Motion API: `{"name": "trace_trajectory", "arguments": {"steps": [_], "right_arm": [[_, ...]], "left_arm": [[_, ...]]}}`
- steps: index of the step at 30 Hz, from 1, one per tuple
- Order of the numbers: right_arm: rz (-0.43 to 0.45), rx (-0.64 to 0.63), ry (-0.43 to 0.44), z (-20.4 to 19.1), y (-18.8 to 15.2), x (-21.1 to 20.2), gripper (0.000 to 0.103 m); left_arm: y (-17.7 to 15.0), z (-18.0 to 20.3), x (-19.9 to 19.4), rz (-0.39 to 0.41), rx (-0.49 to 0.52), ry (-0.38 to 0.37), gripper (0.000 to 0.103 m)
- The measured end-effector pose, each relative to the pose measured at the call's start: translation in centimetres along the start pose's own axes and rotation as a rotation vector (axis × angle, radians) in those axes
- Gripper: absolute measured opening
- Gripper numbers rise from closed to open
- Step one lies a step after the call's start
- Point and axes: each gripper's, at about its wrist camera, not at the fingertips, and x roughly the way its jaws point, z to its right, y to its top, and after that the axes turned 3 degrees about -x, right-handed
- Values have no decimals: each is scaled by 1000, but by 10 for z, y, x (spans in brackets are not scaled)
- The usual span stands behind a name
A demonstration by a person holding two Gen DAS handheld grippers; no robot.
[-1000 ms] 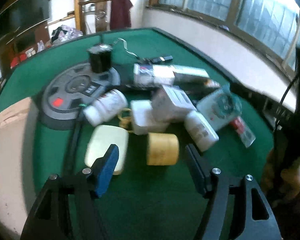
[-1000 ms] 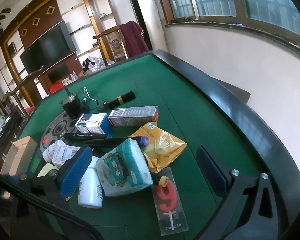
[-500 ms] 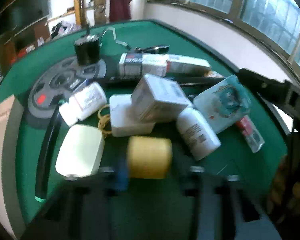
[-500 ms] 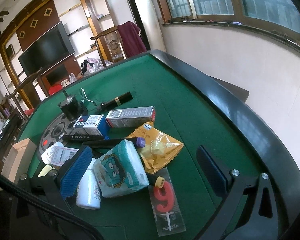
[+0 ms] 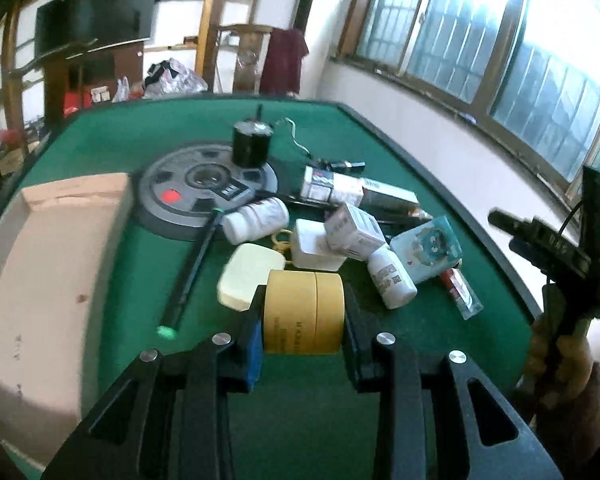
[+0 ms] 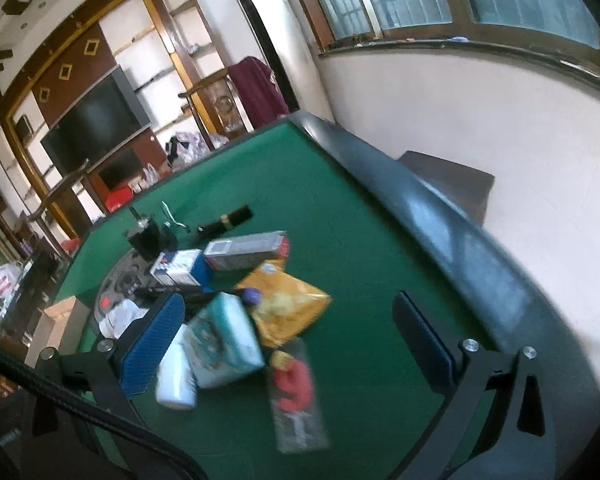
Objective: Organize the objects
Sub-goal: 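Grasp the white barcode medicine box with the right tool while left holds yellow container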
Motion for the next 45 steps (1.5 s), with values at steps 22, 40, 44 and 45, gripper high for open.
{"name": "trace_trajectory", "arguments": {"steps": [22,40,44,45], "right_arm": [[-134,-547,78,-166,-10,44,103],[-281,-693,127,-177,-19,97,50],[-278,-705,115,-177,-20,96,50],[-277,-713,114,-177,-21,95,50]], "left_arm": [[-21,-43,-19,19,-105,-15,28],[-29,-73,-22,12,-157,-3,28],[-31,-75,-23,10,-169,-5,28],[-31,-75,-24,10,-169,-4,28]]}}
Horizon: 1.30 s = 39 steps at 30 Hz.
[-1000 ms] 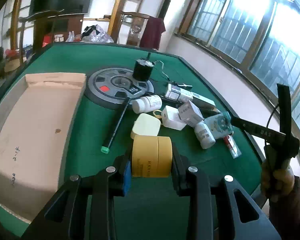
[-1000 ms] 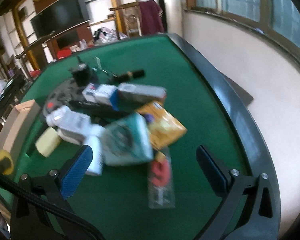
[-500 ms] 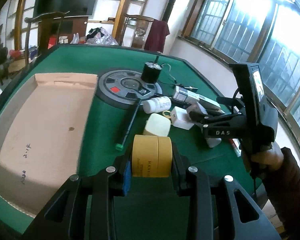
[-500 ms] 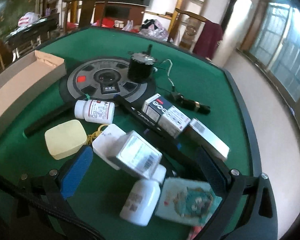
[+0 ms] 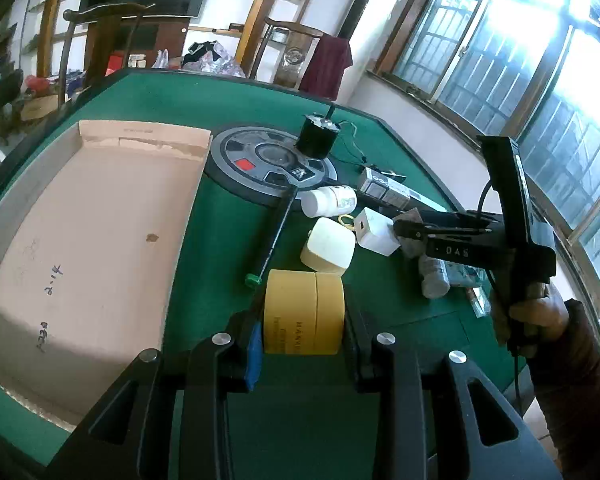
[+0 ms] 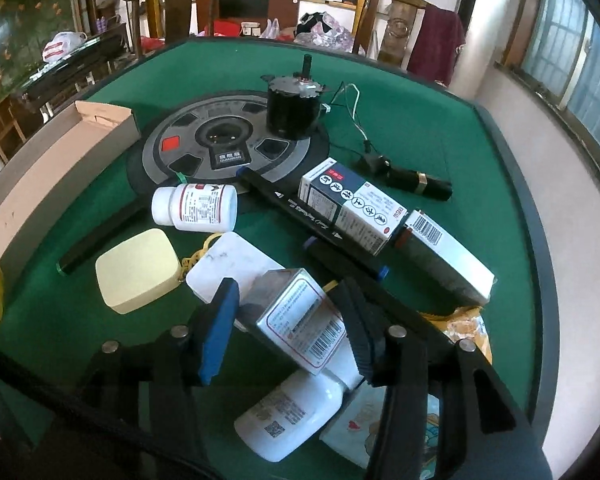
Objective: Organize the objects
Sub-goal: 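Grasp the white barcode medicine box with the right tool while left holds yellow container, then carry both items into the cardboard box and open both tools to release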
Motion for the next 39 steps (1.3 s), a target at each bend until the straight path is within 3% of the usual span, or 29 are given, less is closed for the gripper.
{"name": "trace_trajectory", "arguments": {"steps": [2,4,6,10,11,13,16,24,31,35,39], "right_arm": [[-4,-12,-2,-2,-1,0,52],[-15,-23,5,-4,-3,1,64],[-22,-44,1,-9,-6,3,69],[-15,-55,-15,-11,-10,4,68],[-11,-27,-4,-7,-10,3,67],[-9,25,9,2,-9,0,48],[-2,91,57,14,-10,-6,35],[17,130,100,4,2,-28,34],[42,195,295,-26,36,-36,34],[58,226,416,-58,70,-30,34],[22,288,497,-91,107,5,34]], "left_arm": [[-1,-1,-1,2,-2,-1,28],[-1,-1,-1,1,-5,-2,28],[-2,-1,-1,-1,-5,-4,28],[-4,0,-2,0,-2,-1,28],[-4,-1,-3,1,-3,0,28],[-5,-2,-3,3,-8,0,28],[-3,-5,-6,7,-16,-1,28],[14,-25,-26,48,-54,-23,28],[50,-50,-35,56,-47,12,28],[83,-77,-12,31,-70,49,28],[110,-111,27,-34,-153,70,28]]}}
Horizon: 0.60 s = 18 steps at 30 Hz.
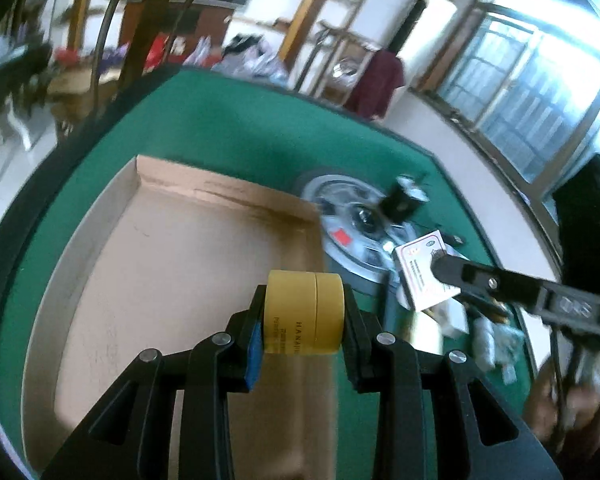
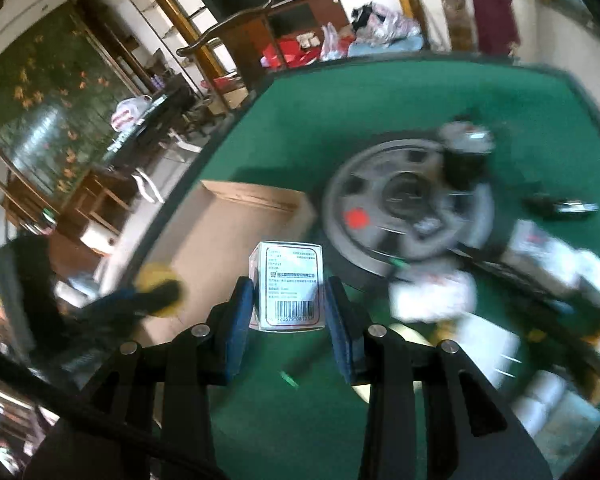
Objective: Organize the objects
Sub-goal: 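Carry both items into the cardboard box and open both tools to release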
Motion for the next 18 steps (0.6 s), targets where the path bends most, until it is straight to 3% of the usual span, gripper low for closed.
{"name": "trace_trajectory", "arguments": {"steps": [5,8,12,18], "right_arm": [[-36,50,-12,-14,22,55,34],[-45,36,-76,-23,28,76,34],[-52,26,-134,-26,32,89,34],[-53,35,-183,-19,34,94,35]], "left_arm": [[23,-25,37,-27,-78,12,28],[29,-33,57,-42,-108,14,28],[30,-37,71,-57,-127,21,27],[31,-48,81,-37,-195,-32,30]]}}
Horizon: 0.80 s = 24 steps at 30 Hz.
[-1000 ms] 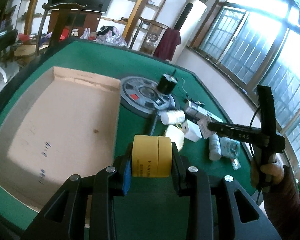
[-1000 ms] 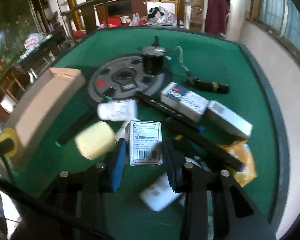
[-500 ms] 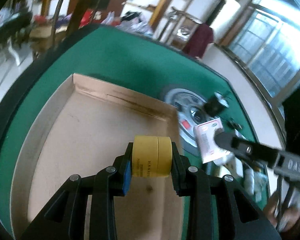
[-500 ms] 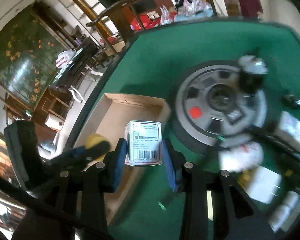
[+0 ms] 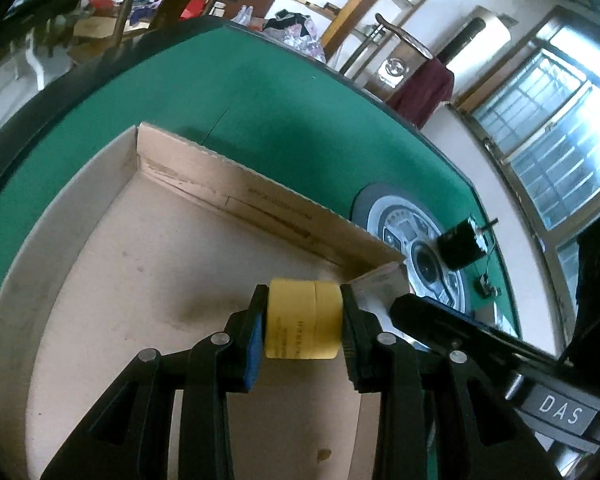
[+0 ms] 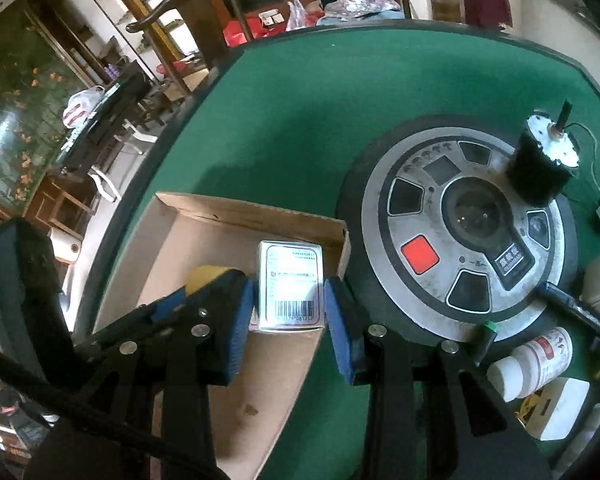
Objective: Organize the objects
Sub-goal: 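Carry both items into the cardboard box and open both tools to release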
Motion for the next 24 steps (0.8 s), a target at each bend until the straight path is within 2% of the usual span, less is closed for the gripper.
{"name": "trace_trajectory", "arguments": {"steps": [2,5,8,10,14,17,20,24], "right_arm": [[-2,5,-5,2,1,-2,35],[27,19,-21,5,-1,-12,49],[81,35,-18,10,-5,-30,52],[108,29,-13,12,-11,-41,56],[143,-9,-36,17,-29,-60,56],[146,-5,-27,24,-44,-70,56],[163,11,-22,37,-58,-85,56],[209,9,-68,53,-72,-113,56]], "left_arm": [[0,-8,3,-10,-46,-27,38],[-2,-12,-2,2,-81,-55,48],[-12,-16,-18,55,-92,-64,51],[-21,-23,-30,91,-120,-67,57],[-39,-35,-38,110,-204,-95,57],[-50,-37,-42,113,-222,-111,57],[-56,-34,-48,122,-202,-124,57],[-58,-13,-72,167,-132,-109,57]]}}
